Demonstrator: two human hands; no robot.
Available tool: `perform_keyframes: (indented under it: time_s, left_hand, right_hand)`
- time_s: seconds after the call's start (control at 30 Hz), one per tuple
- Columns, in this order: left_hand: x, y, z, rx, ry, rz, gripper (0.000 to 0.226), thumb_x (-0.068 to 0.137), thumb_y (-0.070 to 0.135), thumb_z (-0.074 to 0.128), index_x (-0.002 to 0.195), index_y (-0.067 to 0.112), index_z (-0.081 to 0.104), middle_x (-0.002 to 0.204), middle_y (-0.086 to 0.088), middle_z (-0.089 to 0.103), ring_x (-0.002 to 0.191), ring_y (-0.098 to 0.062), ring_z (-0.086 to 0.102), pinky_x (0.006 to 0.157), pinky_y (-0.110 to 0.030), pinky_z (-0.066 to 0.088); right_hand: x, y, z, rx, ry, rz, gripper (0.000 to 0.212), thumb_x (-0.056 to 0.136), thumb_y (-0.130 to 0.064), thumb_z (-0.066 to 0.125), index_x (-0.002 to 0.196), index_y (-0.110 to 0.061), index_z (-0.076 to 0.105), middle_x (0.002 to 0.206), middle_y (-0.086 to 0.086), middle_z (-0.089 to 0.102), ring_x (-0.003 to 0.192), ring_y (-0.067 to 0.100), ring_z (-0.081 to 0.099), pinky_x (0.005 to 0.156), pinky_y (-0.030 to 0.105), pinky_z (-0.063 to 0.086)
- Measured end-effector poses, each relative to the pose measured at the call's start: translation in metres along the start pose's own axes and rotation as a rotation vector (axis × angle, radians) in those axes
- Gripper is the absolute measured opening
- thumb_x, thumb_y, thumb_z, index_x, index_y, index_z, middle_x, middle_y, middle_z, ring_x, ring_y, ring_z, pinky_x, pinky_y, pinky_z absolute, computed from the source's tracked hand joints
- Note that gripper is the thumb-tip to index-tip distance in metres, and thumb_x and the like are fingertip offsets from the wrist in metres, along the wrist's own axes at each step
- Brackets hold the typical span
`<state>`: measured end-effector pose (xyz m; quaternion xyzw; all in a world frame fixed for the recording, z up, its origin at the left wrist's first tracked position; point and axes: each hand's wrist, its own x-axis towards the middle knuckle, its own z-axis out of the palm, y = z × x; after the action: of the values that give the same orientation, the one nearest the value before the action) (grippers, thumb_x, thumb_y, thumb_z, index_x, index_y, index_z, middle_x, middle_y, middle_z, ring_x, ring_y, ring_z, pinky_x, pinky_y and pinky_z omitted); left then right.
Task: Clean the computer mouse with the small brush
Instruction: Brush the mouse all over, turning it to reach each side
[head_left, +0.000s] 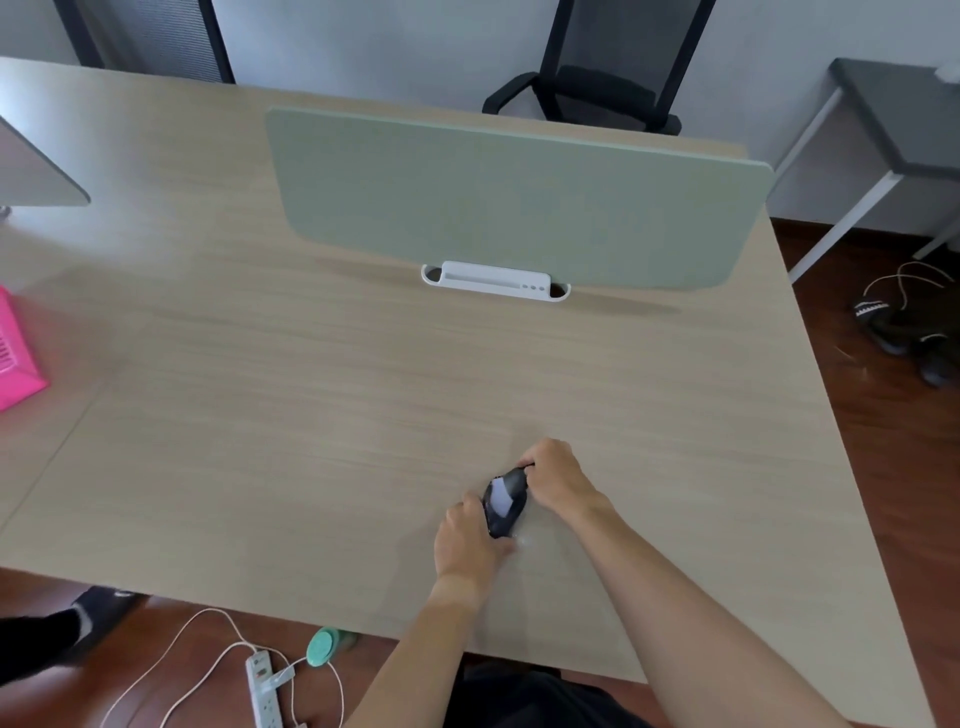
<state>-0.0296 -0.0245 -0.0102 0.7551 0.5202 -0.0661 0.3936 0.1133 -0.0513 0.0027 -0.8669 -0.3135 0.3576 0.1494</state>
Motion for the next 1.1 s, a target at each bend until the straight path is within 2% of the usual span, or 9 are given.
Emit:
perform_keyframes:
  time_s: [0.1, 0.2, 0.27, 0.37, 0.5, 0.67, 0.83, 0.93, 1.1]
  left_hand:
    - [0.001, 0.001, -0.002, 0.004, -0.005, -0.015, 0.054, 0.062, 0.030, 0.085, 0.102, 0.011, 0.054, 0.100, -0.004, 0.065, 0.092, -0.026, 0.063, 0.068, -0.033, 0.050]
    - [0.001, 0.001, -0.002, -0.004, -0.004, -0.017, 0.056, 0.061, 0.033, 0.086, 0.102, 0.012, 0.054, 0.098, -0.003, 0.065, 0.091, -0.025, 0.064, 0.066, -0.032, 0.049]
    - [0.002, 0.000, -0.001, -0.022, -0.002, -0.018, 0.057, 0.058, 0.034, 0.086, 0.102, 0.013, 0.055, 0.097, -0.001, 0.066, 0.088, -0.023, 0.064, 0.068, -0.035, 0.053]
    - [0.002, -0.001, -0.001, -0.035, -0.002, -0.019, 0.055, 0.058, 0.032, 0.085, 0.100, 0.013, 0.056, 0.095, -0.002, 0.066, 0.087, -0.024, 0.064, 0.067, -0.034, 0.053]
    - [0.002, -0.001, -0.001, -0.038, -0.002, -0.022, 0.055, 0.060, 0.031, 0.085, 0.102, 0.012, 0.055, 0.098, -0.003, 0.066, 0.092, -0.026, 0.062, 0.064, -0.029, 0.045]
    - [0.003, 0.001, -0.001, -0.054, 0.014, -0.026, 0.057, 0.060, 0.032, 0.086, 0.105, 0.012, 0.056, 0.101, -0.003, 0.065, 0.094, -0.027, 0.062, 0.065, -0.029, 0.042]
    - [0.005, 0.005, -0.003, -0.075, 0.017, -0.020, 0.055, 0.059, 0.027, 0.085, 0.103, 0.011, 0.055, 0.096, -0.005, 0.065, 0.083, -0.026, 0.058, 0.061, -0.029, 0.042]
    - [0.008, 0.008, -0.004, -0.071, 0.019, -0.014, 0.053, 0.058, 0.024, 0.084, 0.101, 0.011, 0.056, 0.095, -0.007, 0.065, 0.087, -0.029, 0.061, 0.062, -0.030, 0.044]
    - [0.015, 0.012, -0.004, -0.054, 0.010, -0.015, 0.050, 0.060, 0.019, 0.081, 0.102, 0.011, 0.055, 0.094, -0.005, 0.064, 0.085, -0.028, 0.061, 0.060, -0.030, 0.045]
  right_hand:
    - [-0.002, -0.008, -0.011, -0.039, 0.090, 0.028, 0.020, 0.076, 0.009, 0.042, 0.070, 0.000, 0.058, 0.084, 0.013, 0.051, 0.069, 0.031, 0.052, 0.059, 0.032, 0.041]
    - [0.008, -0.013, -0.010, 0.019, 0.046, -0.013, 0.027, 0.074, 0.007, 0.043, 0.084, 0.007, 0.067, 0.097, 0.023, 0.068, 0.089, 0.043, 0.065, 0.074, 0.042, 0.058]
    - [0.014, -0.010, -0.003, 0.025, -0.029, -0.020, 0.032, 0.072, 0.005, 0.043, 0.087, 0.004, 0.071, 0.101, 0.023, 0.071, 0.099, 0.039, 0.066, 0.082, 0.046, 0.058]
    - [0.006, -0.008, -0.004, -0.039, 0.008, 0.000, 0.032, 0.077, 0.002, 0.044, 0.091, -0.002, 0.072, 0.105, 0.019, 0.069, 0.095, 0.039, 0.066, 0.079, 0.039, 0.058]
    - [-0.002, -0.008, -0.017, -0.196, 0.138, 0.085, 0.027, 0.085, 0.003, 0.047, 0.099, -0.002, 0.068, 0.101, 0.013, 0.053, 0.092, 0.037, 0.060, 0.076, 0.033, 0.045]
    - [0.010, -0.001, -0.013, 0.025, 0.067, 0.003, 0.029, 0.079, 0.003, 0.044, 0.090, 0.003, 0.071, 0.098, 0.022, 0.070, 0.095, 0.040, 0.063, 0.080, 0.043, 0.056]
    - [-0.001, 0.004, -0.017, -0.087, 0.085, 0.040, 0.035, 0.087, -0.003, 0.045, 0.103, -0.015, 0.074, 0.111, 0.008, 0.066, 0.104, 0.032, 0.062, 0.091, 0.037, 0.050]
    - [-0.001, 0.006, -0.022, -0.192, 0.164, 0.040, 0.034, 0.088, -0.002, 0.046, 0.105, -0.013, 0.073, 0.114, 0.010, 0.063, 0.104, 0.032, 0.061, 0.090, 0.036, 0.046]
    - [-0.002, 0.008, -0.013, 0.165, 0.163, -0.042, 0.029, 0.087, 0.001, 0.048, 0.096, -0.004, 0.075, 0.102, 0.012, 0.073, 0.097, 0.025, 0.063, 0.079, 0.028, 0.046]
